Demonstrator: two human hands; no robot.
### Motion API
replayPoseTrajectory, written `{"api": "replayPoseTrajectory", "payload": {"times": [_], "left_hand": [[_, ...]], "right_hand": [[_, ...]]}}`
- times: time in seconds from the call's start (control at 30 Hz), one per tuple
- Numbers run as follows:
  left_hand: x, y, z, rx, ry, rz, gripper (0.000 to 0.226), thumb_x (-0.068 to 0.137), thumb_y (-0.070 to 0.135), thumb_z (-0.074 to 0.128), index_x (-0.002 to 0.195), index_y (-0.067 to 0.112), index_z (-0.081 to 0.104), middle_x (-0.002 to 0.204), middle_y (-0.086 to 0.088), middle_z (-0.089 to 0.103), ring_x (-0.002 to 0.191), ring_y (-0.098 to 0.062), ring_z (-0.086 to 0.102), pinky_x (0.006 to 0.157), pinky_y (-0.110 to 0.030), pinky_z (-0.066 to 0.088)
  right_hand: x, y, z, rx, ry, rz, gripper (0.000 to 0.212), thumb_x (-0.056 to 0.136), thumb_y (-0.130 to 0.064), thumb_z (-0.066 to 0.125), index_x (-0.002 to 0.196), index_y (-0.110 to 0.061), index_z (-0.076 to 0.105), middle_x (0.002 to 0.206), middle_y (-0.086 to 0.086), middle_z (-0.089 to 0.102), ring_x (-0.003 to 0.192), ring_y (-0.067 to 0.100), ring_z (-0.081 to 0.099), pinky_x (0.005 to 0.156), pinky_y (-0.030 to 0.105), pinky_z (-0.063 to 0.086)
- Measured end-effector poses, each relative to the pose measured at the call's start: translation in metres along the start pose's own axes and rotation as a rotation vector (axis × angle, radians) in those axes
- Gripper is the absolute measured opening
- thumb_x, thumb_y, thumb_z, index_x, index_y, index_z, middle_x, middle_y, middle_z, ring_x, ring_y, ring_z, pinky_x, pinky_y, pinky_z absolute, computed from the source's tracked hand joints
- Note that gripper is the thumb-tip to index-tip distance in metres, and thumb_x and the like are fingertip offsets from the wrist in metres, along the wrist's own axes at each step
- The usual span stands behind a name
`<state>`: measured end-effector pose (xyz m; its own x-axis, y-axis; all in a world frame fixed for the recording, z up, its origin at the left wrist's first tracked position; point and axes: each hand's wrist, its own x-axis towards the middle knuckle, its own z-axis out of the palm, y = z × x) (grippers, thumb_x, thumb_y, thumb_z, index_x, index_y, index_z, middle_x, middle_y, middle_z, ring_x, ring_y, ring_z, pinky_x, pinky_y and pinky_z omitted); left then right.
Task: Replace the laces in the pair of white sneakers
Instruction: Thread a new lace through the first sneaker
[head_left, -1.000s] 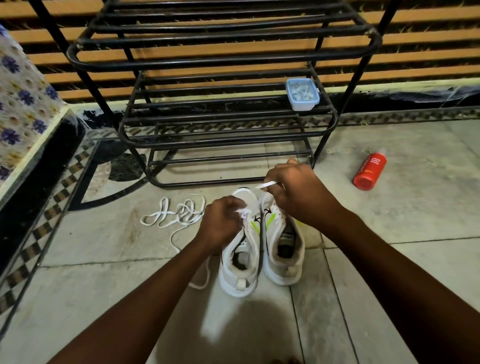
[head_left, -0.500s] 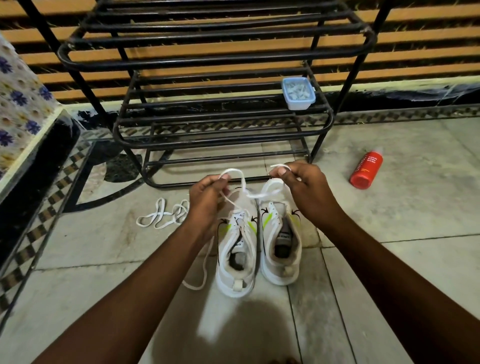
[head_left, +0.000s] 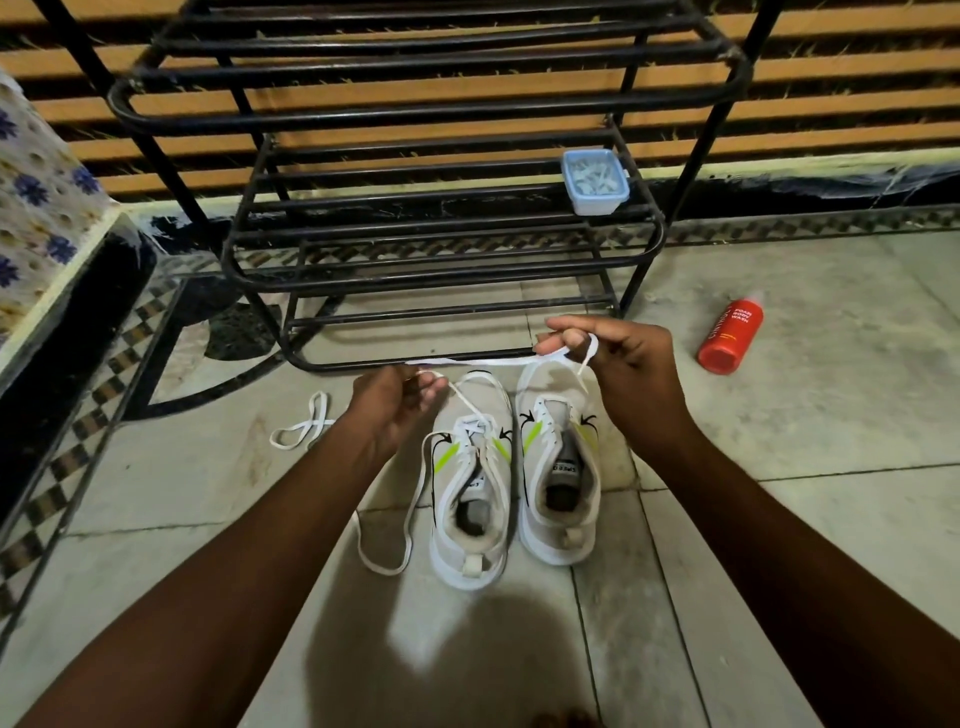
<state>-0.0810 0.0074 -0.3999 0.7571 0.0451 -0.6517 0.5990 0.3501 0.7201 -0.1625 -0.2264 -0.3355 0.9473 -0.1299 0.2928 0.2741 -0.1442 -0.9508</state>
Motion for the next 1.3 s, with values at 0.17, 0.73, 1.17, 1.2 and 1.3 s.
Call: {"api": "replayPoseTrajectory", "payload": {"times": [0.17,0.73,1.17,1.2,1.3], "left_hand": [[-0.011,-0.005,0.012,0.098,-0.174,0.047,0.013,0.100,-0.003,0.055,0.100,-0.009,0.067,0.090,-0.024,0.071,0.080,-0.029,0.070,0.064,-0.028,0.061],[-0.054,-0.055,-0.018,1.254,-0.103,0.506,0.049,0.058,0.037,0.080,0.097,0.010,0.069,0.092,-0.013,0.067,0.089,-0.023,0.063,0.081,-0.038,0.055],[-0.053,-0.069,-0.038,0.810,0.006,0.412,0.017,0.071,0.032,0.064,0.081,0.023,0.074,0.067,0.006,0.072,0.060,-0.015,0.064,0.072,-0.048,0.058],[-0.053,-0.070,-0.039,0.779,-0.004,0.396,0.020,0.070,0.033,0.062,0.081,0.023,0.075,0.066,0.005,0.071,0.060,-0.016,0.062,0.072,-0.050,0.058],[-0.050,-0.072,-0.041,0.709,-0.034,0.356,0.025,0.070,0.031,0.061,0.088,0.021,0.077,0.073,-0.002,0.072,0.067,-0.025,0.064,0.079,-0.056,0.057]], "right_hand": [[0.008,-0.005,0.010,-0.153,-0.055,0.050,0.024,0.102,0.000,0.047,0.113,0.002,0.069,0.066,0.005,0.058,0.064,0.023,0.062,0.072,0.041,0.059],[-0.003,0.027,0.049,-0.498,-0.197,0.309,0.025,0.080,0.006,0.057,0.068,-0.012,0.069,0.060,0.003,0.069,0.043,0.014,0.065,0.044,0.025,0.053],[-0.019,0.057,0.089,-0.637,-0.234,0.179,0.015,0.071,-0.007,0.074,0.065,-0.016,0.065,0.058,-0.007,0.065,0.063,0.009,0.064,0.064,0.017,0.045],[-0.020,0.060,0.091,-0.628,-0.227,0.172,0.015,0.071,-0.006,0.075,0.067,-0.016,0.065,0.060,-0.007,0.065,0.063,0.009,0.063,0.060,0.011,0.041],[-0.022,0.070,0.095,-0.604,-0.233,0.196,0.014,0.073,-0.008,0.078,0.083,-0.016,0.073,0.072,-0.004,0.071,0.071,0.010,0.066,0.068,0.011,0.045]]}}
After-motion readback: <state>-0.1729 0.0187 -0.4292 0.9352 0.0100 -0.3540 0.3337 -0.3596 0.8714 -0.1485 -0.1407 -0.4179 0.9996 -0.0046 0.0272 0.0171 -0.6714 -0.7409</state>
